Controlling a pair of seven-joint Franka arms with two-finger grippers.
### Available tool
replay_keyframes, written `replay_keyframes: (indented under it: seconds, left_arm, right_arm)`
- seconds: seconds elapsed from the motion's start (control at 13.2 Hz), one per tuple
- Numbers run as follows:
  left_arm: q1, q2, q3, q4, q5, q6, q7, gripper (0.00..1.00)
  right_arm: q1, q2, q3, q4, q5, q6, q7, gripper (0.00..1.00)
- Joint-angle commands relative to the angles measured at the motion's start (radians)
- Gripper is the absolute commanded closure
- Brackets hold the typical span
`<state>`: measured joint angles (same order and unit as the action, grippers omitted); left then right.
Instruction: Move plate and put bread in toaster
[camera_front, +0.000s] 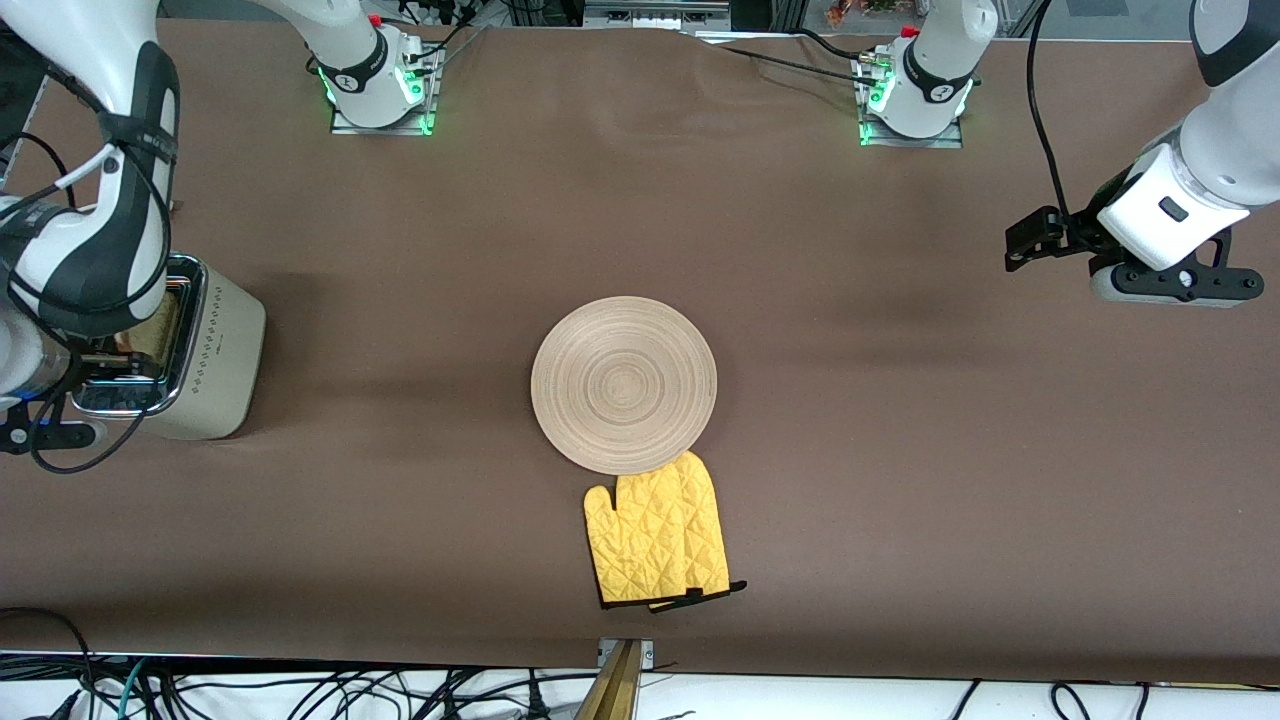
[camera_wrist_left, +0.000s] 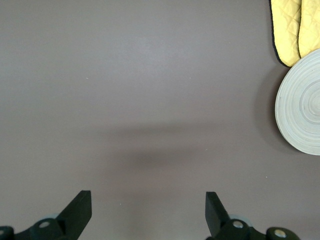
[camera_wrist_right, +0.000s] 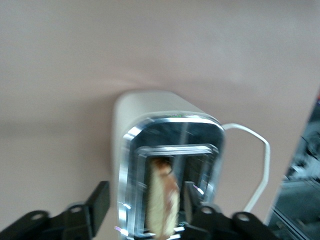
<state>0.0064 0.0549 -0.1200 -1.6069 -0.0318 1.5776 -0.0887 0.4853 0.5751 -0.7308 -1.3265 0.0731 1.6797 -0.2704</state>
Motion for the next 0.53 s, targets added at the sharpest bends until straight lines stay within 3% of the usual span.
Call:
replay_keyframes:
  seconds: [0.0,0.46]
  left_arm:
    - [0.000,-0.017,0.006,-0.013,-0.014,-0.005,0.026,0.00]
    - [0.000,-0.017,0.006,-0.013,-0.016,-0.005,0.026,0.00]
  right_arm:
    - [0.031,-0.102,0.007,0.007,0.091,-0.037,-0.024,0.00]
    - [0.150,-0.265,0.007,-0.006,0.128,-0.224,-0.018,0.00]
